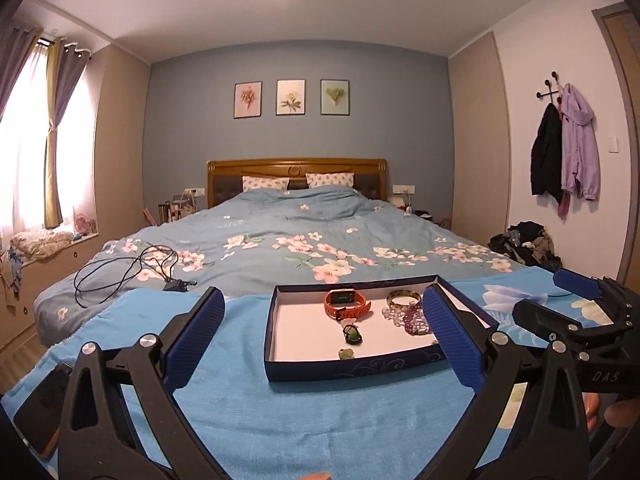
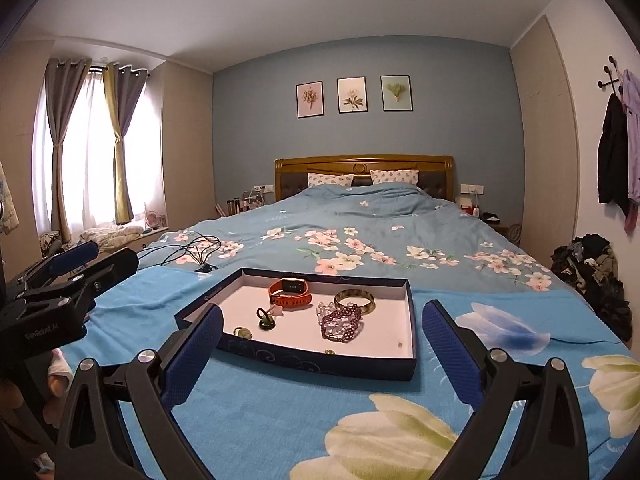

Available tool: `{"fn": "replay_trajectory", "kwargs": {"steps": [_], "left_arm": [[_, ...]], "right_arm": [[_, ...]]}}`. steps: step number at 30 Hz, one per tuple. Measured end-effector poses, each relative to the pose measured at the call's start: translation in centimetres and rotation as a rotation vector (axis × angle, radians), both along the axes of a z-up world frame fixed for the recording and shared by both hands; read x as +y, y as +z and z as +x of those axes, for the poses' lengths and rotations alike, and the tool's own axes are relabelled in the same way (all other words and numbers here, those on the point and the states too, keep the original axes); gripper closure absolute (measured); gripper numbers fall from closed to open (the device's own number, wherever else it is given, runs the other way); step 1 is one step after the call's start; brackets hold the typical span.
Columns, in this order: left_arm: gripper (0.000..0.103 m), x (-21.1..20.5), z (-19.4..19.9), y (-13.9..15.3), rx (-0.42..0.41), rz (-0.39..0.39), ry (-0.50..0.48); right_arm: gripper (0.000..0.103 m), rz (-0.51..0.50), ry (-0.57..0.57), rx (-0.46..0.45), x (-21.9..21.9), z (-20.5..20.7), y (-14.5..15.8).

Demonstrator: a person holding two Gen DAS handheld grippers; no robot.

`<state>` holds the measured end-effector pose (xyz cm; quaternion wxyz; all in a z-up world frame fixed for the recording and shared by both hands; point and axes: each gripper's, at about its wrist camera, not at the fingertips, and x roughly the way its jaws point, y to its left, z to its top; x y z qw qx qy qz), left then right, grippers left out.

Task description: Organize jewelry

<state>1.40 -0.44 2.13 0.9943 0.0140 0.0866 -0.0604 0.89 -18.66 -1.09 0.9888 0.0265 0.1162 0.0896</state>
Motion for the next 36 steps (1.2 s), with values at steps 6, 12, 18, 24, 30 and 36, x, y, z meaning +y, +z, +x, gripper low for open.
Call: {"fn": "replay_trajectory", "kwargs": {"steps": [6, 12, 18, 24, 30, 36], "left_arm": [[0.005, 0.0, -1.4, 0.4, -0.027, 0.012, 0.013], [0.005, -0.2, -2.6, 0.8, -0.067, 0.032, 0.02], [0.005, -0.2, -3.8, 1.2, -0.094, 0.035, 0.033], [0.005, 0.0, -4.3, 1.6, -0.103, 0.032, 0.038], [0.005, 0.0, -4.7, 1.8, -0.111, 0.036, 0.043], [0.005, -0.1, -4.9, 1.9, -0.114, 0.038, 0.047]], "right_arm": [[0.007, 0.004, -0.028, -0.039, 0.0, -1.1, 0.3], [0.007, 0.009, -0.033, -0.059, 0.0, -1.8, 0.6], [0.007, 0.008, -0.037, -0.072, 0.0, -2.1, 0.8], [0.007, 0.009, -0.035, -0.078, 0.1, -2.3, 0.9], [0.007, 0.008, -0.034, -0.082, 0.2, -2.4, 0.8], [0.007, 0.012, -0.037, -0.08, 0.2, -2.5, 0.8]]}}
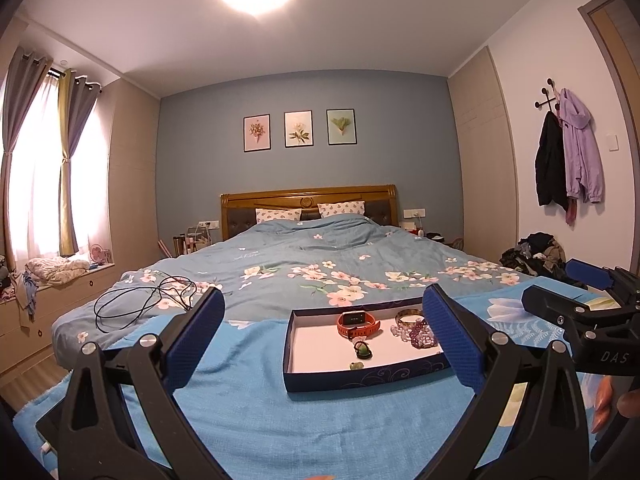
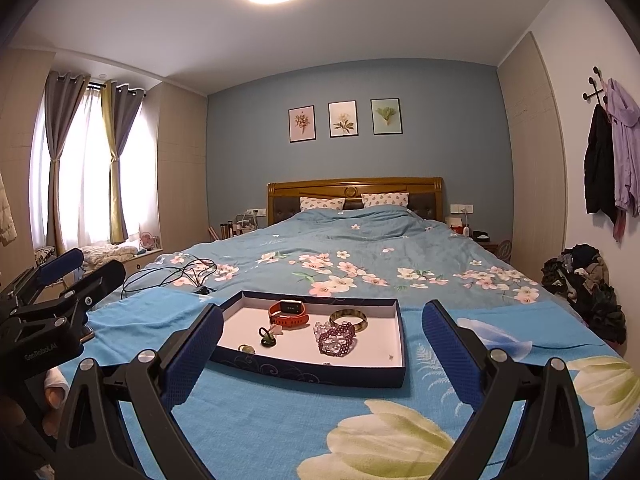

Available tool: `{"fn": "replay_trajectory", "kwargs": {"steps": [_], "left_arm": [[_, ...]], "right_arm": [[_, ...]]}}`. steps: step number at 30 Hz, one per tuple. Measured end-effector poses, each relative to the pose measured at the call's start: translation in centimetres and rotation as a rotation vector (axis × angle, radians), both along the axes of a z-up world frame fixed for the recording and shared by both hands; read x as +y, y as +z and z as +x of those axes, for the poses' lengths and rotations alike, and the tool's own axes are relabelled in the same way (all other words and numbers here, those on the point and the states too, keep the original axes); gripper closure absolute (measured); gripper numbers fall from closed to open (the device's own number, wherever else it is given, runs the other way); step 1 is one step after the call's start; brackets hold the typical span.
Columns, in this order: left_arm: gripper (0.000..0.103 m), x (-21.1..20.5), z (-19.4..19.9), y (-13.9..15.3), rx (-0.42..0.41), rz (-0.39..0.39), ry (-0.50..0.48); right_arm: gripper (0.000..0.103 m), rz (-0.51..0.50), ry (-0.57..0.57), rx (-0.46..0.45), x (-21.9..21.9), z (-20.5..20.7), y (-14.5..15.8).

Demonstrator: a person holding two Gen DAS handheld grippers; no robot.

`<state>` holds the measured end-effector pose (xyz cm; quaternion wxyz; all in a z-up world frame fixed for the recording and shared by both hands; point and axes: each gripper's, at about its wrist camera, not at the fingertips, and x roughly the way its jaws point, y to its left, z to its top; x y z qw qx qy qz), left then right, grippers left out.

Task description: Organize jewelry

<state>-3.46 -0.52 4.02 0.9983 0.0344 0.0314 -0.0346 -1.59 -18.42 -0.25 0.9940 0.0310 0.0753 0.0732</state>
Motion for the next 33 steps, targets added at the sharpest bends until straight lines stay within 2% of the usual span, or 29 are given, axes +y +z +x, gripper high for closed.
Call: {"fn": "replay_trajectory", "kwargs": {"steps": [33], "left_arm": [[0.005, -0.2, 0.19, 0.39, -0.003, -0.002, 0.011]], "right_arm": [[0.007, -0.002, 0.002, 0.011, 0.09, -0.04, -0.09]]}}
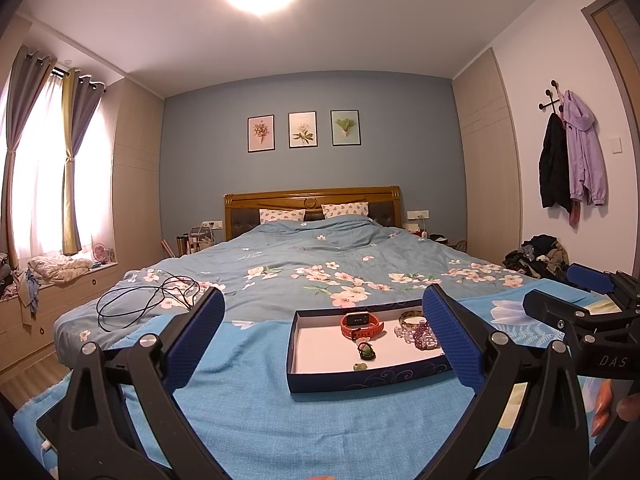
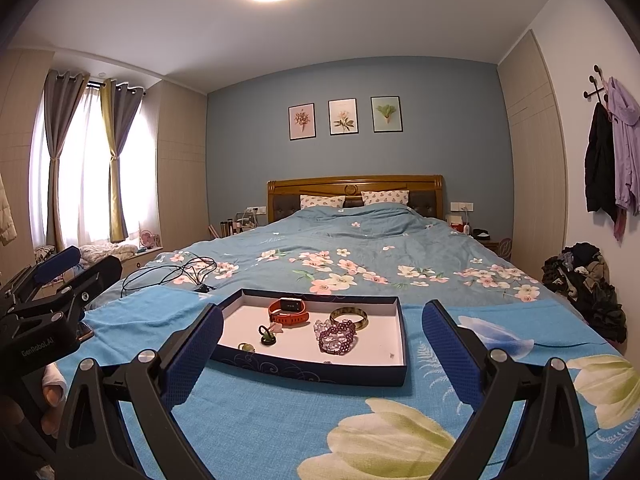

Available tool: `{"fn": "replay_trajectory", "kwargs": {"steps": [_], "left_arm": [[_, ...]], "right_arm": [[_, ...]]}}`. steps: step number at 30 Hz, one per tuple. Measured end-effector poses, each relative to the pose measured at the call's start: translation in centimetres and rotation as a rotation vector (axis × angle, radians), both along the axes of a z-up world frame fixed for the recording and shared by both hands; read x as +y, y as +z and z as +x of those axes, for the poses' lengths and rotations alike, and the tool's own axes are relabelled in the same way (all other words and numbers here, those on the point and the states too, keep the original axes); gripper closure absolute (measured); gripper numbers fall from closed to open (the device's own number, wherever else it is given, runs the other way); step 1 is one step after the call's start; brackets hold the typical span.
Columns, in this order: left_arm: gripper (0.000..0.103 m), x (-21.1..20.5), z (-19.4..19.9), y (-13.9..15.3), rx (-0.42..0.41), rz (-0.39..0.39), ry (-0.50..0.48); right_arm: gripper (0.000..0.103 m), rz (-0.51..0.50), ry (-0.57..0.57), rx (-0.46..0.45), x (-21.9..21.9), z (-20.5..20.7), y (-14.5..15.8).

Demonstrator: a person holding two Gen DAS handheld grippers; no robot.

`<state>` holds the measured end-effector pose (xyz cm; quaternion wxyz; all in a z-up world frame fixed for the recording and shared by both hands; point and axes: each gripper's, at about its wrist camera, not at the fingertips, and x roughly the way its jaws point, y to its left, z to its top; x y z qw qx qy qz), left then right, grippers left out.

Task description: Organize jewelry

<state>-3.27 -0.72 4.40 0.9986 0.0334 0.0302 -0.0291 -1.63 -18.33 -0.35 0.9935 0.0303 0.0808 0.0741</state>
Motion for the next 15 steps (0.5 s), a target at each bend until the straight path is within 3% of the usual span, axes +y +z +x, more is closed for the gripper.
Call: {"fn": "replay_trajectory", "kwargs": {"steps": [15], "left_arm": [[0.005, -0.14, 0.48, -0.28, 0.006, -0.007, 0.005]], "right_arm": [[0.007, -0.001, 0.002, 0.005, 0.05, -0.02, 0.05]]}}
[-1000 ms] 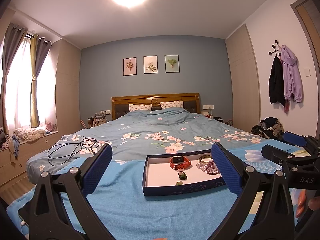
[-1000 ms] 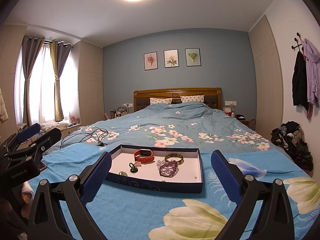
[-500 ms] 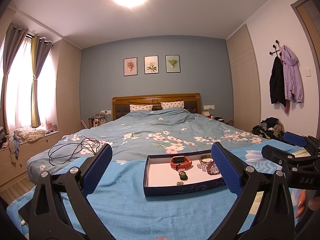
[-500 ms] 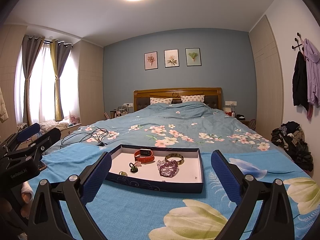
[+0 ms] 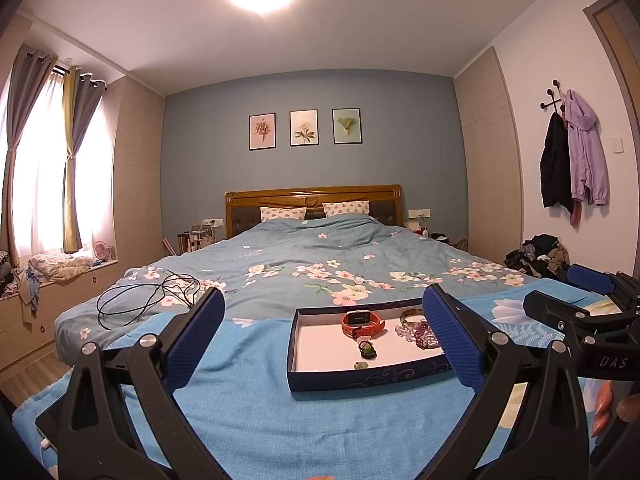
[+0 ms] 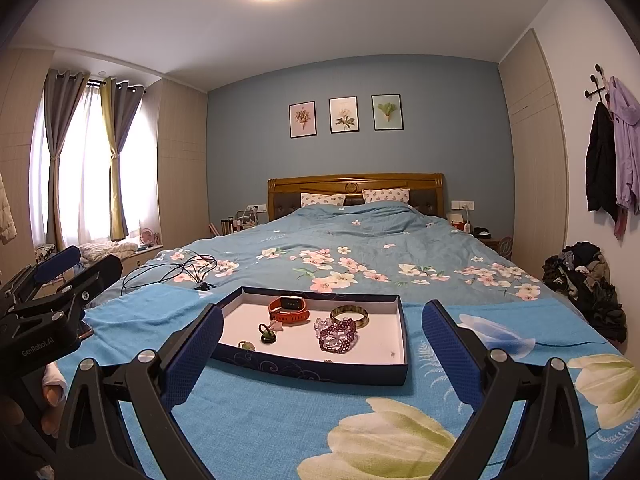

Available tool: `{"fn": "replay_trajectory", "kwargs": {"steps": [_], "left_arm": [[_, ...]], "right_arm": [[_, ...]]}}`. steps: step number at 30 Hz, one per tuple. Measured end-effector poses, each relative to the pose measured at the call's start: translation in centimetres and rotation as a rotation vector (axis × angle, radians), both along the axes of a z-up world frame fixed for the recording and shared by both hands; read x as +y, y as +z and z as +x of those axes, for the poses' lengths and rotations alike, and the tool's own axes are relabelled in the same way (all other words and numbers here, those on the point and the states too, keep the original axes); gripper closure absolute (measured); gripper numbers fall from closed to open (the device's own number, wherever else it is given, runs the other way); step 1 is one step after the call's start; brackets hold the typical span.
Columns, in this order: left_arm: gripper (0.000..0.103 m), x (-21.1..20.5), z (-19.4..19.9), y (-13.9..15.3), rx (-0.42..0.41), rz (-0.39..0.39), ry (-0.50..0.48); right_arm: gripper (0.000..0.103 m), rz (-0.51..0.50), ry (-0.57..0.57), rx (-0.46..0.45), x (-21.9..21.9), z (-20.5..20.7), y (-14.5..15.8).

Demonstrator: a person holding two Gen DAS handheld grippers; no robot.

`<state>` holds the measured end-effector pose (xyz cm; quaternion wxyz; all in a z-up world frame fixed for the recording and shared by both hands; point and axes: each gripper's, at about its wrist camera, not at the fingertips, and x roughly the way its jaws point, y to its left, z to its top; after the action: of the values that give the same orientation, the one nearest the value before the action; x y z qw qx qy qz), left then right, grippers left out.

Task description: Organize jewelry

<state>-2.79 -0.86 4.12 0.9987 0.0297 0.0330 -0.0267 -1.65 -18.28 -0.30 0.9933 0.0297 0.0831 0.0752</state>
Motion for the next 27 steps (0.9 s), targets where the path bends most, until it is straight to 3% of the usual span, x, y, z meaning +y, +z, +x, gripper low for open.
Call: {"fn": "replay_trajectory", "kwargs": {"steps": [27], "left_arm": [[0.005, 0.02, -0.27, -0.05, -0.002, -0.001, 0.004]], "right_arm": [[0.007, 0.001, 0.004, -0.002, -0.27, 0.08, 0.12]]}}
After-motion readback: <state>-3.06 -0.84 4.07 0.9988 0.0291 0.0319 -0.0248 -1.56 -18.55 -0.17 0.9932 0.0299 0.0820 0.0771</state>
